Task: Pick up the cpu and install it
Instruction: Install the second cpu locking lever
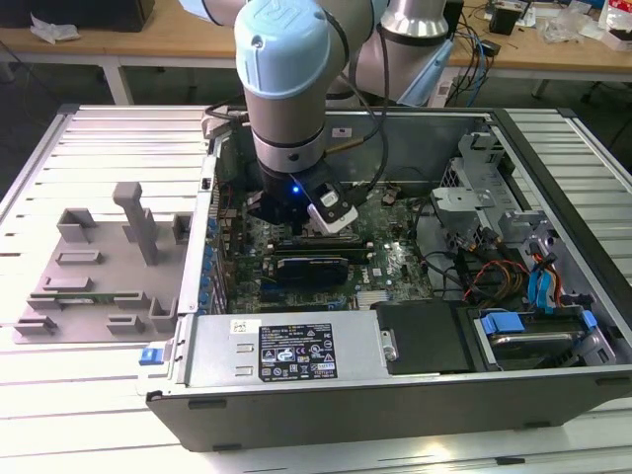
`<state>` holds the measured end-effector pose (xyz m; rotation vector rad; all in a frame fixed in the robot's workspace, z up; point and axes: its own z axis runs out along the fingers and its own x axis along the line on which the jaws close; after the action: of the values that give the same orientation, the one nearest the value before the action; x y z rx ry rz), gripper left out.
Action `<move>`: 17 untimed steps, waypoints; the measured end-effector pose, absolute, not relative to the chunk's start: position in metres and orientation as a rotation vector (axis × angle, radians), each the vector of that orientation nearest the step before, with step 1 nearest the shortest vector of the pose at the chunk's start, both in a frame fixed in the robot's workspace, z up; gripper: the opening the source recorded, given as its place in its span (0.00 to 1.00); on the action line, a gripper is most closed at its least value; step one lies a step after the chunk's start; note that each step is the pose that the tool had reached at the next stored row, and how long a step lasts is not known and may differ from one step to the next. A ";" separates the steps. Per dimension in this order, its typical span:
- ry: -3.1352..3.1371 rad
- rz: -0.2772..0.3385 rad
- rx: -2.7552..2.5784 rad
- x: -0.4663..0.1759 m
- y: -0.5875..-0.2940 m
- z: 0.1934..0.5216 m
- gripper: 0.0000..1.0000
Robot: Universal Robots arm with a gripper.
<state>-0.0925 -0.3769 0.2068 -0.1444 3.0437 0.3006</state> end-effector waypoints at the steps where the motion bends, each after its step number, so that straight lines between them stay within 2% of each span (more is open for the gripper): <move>1: 3.044 0.300 -0.144 -0.093 -0.375 0.200 0.11; 6: 3.044 0.296 -0.145 -0.093 -0.374 0.198 0.11; 9: 3.046 0.284 -0.144 -0.092 -0.374 0.220 0.11; 15: 3.047 0.274 -0.145 -0.055 -0.362 0.220 0.11; 17: 3.055 0.230 -0.147 -0.052 -0.352 0.220 0.11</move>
<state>-0.0518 -0.3520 0.2204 -0.1467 3.0549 0.2304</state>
